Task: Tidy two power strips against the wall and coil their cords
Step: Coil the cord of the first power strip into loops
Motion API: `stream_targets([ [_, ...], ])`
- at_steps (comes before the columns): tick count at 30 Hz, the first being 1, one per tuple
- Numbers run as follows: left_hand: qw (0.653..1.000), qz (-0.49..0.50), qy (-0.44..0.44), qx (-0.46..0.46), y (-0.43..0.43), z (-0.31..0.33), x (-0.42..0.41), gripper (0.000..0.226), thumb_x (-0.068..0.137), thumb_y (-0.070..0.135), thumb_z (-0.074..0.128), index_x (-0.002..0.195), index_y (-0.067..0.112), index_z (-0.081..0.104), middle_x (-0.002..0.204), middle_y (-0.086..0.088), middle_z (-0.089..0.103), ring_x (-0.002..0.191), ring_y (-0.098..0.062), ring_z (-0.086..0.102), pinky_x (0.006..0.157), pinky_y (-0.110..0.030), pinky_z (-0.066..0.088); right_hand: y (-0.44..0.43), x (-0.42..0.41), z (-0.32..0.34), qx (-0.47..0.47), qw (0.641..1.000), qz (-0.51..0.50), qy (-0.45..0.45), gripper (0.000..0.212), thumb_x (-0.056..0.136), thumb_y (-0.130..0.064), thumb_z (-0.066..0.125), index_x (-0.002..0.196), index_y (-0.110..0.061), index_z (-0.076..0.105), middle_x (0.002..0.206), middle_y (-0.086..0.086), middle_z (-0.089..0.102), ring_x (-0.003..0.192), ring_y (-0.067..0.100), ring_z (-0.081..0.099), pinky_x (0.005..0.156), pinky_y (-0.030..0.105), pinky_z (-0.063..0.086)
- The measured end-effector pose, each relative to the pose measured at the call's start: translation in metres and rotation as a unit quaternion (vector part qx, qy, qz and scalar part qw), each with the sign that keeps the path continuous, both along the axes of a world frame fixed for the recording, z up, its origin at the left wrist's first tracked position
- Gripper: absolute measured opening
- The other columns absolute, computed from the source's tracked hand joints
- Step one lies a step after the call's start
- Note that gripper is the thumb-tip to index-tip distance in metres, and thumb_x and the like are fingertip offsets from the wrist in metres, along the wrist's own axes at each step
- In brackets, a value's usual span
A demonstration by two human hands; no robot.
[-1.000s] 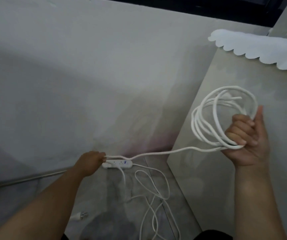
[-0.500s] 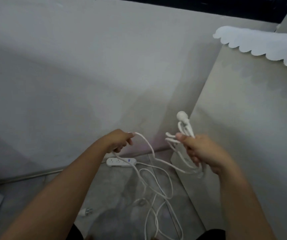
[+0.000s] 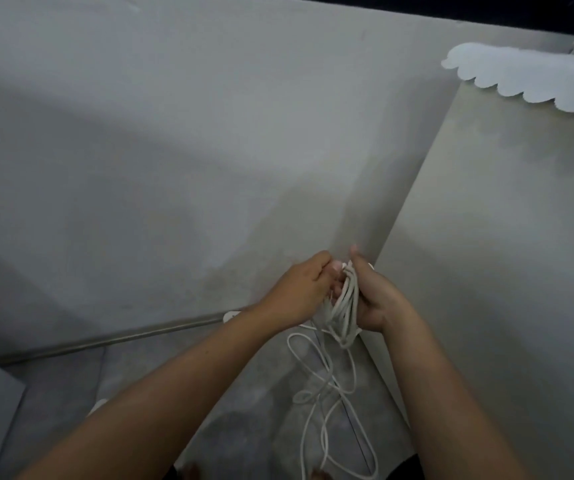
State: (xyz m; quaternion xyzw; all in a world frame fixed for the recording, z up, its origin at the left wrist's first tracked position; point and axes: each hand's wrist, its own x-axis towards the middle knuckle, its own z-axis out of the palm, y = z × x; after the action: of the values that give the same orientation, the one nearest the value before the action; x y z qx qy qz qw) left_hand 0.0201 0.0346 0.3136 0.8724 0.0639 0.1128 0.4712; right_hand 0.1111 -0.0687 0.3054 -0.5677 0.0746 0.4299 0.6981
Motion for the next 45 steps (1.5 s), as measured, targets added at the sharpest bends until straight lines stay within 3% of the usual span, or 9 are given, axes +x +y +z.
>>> stream_targets([
  [3,0.998,-0.043,-0.025,0.037,0.004,-0.003,-0.004,0.023,0.1,0.033,0.041,0.079,0.029,0.051,0.073,0.01,0.066,0.06,0.006,0.055,0.062,-0.015,0.044,-0.006,-0.002,-0.001,-0.003,0.997,0.077,0.022,0.042,0.088,-0.05,0.056,0.067,-0.014,0.054,0.046,0.002,0.053,0.044,0.013,0.053,0.052,0.024,0.044],
  [6,0.989,-0.07,-0.039,0.12,0.008,-0.009,-0.005,0.021,0.097,0.04,0.045,0.089,0.026,0.058,0.08,0.006,0.068,0.071,-0.011,0.061,0.07,-0.031,0.048,-0.012,-0.003,0.0,0.027,0.993,0.106,0.05,0.025,0.084,-0.033,0.061,0.073,-0.011,0.061,0.057,0.004,0.06,0.052,0.014,0.058,0.058,0.026,0.048],
  [10,0.982,-0.046,-0.039,0.177,0.021,-0.025,-0.004,0.034,0.091,0.058,0.044,0.068,0.034,0.053,0.054,0.01,0.053,0.052,-0.002,0.051,0.051,-0.023,0.034,-0.016,0.001,0.009,0.131,0.989,-0.001,0.067,0.033,0.095,-0.01,0.048,0.072,-0.001,0.069,0.062,0.008,0.068,0.059,0.017,0.068,0.063,0.03,0.057],
  [16,0.989,-0.015,0.04,0.14,0.044,-0.053,0.0,0.048,0.084,0.057,0.056,0.06,0.016,0.051,0.056,-0.001,0.057,0.055,-0.009,0.055,0.057,-0.034,0.04,-0.031,0.011,0.039,0.35,0.924,-0.147,0.045,0.024,0.092,-0.025,0.051,0.069,-0.019,0.047,0.044,-0.008,0.045,0.046,0.005,0.049,0.065,0.026,0.055],
  [20,0.991,-0.034,0.096,0.083,0.05,-0.07,0.002,0.038,0.089,0.045,0.057,0.062,0.019,0.065,0.051,0.013,0.058,0.049,0.005,0.052,0.051,-0.013,0.034,-0.04,0.004,0.06,0.45,0.888,-0.096,0.03,0.035,0.084,-0.028,0.052,0.052,-0.02,0.04,0.042,-0.01,0.022,0.032,0.003,0.03,0.044,0.016,0.042],
  [26,0.957,-0.157,0.243,0.025,0.026,-0.109,-0.007,0.028,0.088,0.042,0.062,0.07,0.021,0.06,0.086,-0.005,0.067,0.081,-0.01,0.058,0.08,-0.03,0.045,-0.042,-0.024,0.078,0.602,0.795,0.03,0.064,0.028,0.092,-0.024,0.046,0.066,-0.018,0.036,0.043,-0.009,0.025,0.033,0.002,0.018,0.046,0.023,0.031],
  [33,0.958,-0.114,0.252,-0.071,0.019,-0.12,-0.002,0.024,0.095,0.037,0.053,0.074,0.025,0.053,0.077,0.013,0.056,0.068,0.013,0.051,0.066,-0.005,0.039,-0.063,-0.021,0.085,0.589,0.805,0.05,0.053,0.028,0.093,-0.028,0.045,0.068,-0.02,0.034,0.042,-0.014,0.019,0.033,0.0,0.019,0.046,0.023,0.026],
  [39,0.94,0.084,0.211,-0.255,0.072,-0.114,0.01,0.019,0.094,0.016,0.055,0.079,0.016,0.045,0.07,-0.007,0.057,0.058,-0.012,0.057,0.055,-0.024,0.05,-0.092,-0.008,0.077,0.53,0.836,0.136,0.048,0.025,0.091,-0.026,0.043,0.069,-0.017,0.036,0.041,-0.011,0.02,0.033,0.003,0.019,0.043,0.018,0.018],
  [45,0.955,0.251,0.15,0.057,0.084,-0.086,0.032,0.02,0.096,0.019,0.045,0.098,0.0,0.052,0.098,-0.027,0.064,0.095,-0.038,0.062,0.078,-0.041,0.046,-0.101,-0.002,0.072,0.288,0.908,0.3,-0.046,0.023,0.088,-0.018,0.055,0.066,-0.009,0.054,0.038,-0.009,0.024,0.029,0.006,0.019,0.039,0.022,0.026],
])
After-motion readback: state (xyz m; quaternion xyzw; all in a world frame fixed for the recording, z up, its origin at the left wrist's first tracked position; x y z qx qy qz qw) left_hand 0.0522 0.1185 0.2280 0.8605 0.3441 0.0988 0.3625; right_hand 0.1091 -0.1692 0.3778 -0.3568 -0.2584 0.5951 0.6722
